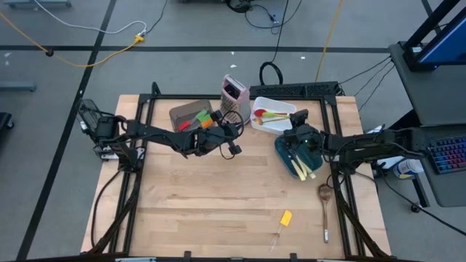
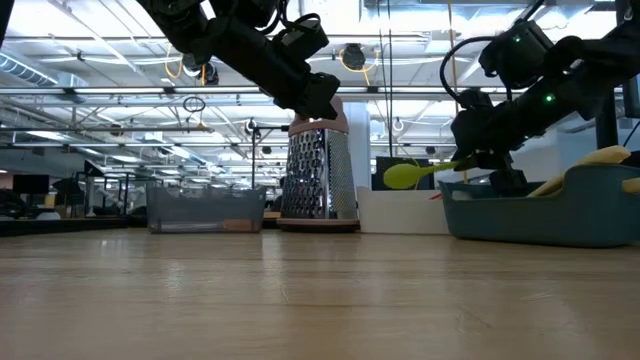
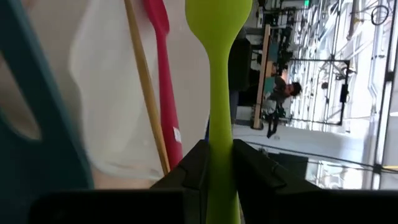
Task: Pick & Place Kitchen Items
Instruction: Put the green serving spoon into the white bin, then put the brown serving spoon into the white bin
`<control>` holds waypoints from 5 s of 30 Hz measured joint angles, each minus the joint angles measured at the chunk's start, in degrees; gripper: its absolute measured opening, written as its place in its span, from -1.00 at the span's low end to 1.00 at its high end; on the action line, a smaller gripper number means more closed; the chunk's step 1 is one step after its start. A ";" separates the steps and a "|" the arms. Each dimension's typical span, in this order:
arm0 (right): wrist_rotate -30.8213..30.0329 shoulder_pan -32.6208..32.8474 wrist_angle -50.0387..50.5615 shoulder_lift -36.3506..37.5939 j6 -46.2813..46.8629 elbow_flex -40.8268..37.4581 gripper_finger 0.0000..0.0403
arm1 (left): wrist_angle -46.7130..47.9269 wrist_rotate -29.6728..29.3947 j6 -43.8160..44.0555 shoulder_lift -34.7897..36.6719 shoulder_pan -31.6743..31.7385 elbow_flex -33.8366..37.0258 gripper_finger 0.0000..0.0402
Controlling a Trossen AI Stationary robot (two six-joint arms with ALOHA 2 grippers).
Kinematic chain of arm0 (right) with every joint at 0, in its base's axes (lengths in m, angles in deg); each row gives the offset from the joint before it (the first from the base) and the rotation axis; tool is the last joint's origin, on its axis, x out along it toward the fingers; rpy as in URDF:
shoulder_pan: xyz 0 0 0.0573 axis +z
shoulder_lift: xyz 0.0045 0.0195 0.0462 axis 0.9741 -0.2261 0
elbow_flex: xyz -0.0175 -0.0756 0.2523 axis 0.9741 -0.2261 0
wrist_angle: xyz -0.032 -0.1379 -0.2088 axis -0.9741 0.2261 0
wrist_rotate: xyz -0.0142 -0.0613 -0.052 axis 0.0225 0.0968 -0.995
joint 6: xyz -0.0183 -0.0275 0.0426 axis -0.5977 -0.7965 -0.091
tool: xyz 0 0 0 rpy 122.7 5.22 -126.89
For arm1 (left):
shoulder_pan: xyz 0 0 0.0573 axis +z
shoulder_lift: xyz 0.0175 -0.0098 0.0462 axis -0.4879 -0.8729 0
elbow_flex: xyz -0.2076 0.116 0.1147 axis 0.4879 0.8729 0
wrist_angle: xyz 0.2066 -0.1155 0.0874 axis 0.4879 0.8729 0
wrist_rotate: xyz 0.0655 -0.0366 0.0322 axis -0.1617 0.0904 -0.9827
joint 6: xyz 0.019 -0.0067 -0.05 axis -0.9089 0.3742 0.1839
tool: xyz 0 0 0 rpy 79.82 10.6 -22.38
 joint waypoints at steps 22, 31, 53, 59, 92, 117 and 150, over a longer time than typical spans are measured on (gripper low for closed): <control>7.18 -3.69 -3.31 -0.01 -8.46 0.00 -0.68 | -1.11 0.20 0.26 0.00 1.62 -0.02 -0.85; 7.19 -5.66 -2.67 -0.02 -2.71 0.00 -0.45 | -0.92 0.20 0.22 0.00 1.62 -0.02 -0.85; 7.25 1.00 -11.66 -0.02 13.02 0.00 -0.39 | 0.33 0.17 0.33 0.00 1.60 -0.02 -0.85; 7.28 6.98 -14.05 0.00 19.11 0.00 -0.39 | 0.52 0.15 0.47 0.00 1.60 -0.02 -0.85; 24.24 37.17 -6.27 1.91 82.07 0.80 0.00 | 0.48 6.12 4.20 0.00 1.36 -0.02 -0.85; 66.58 39.97 63.99 3.30 164.07 23.57 0.00 | 0.02 6.16 3.08 -0.02 1.46 -0.02 -0.85; 66.56 59.48 52.21 -3.44 192.73 6.10 -0.11 | 0.13 6.16 3.26 -0.02 4.46 -0.02 -0.85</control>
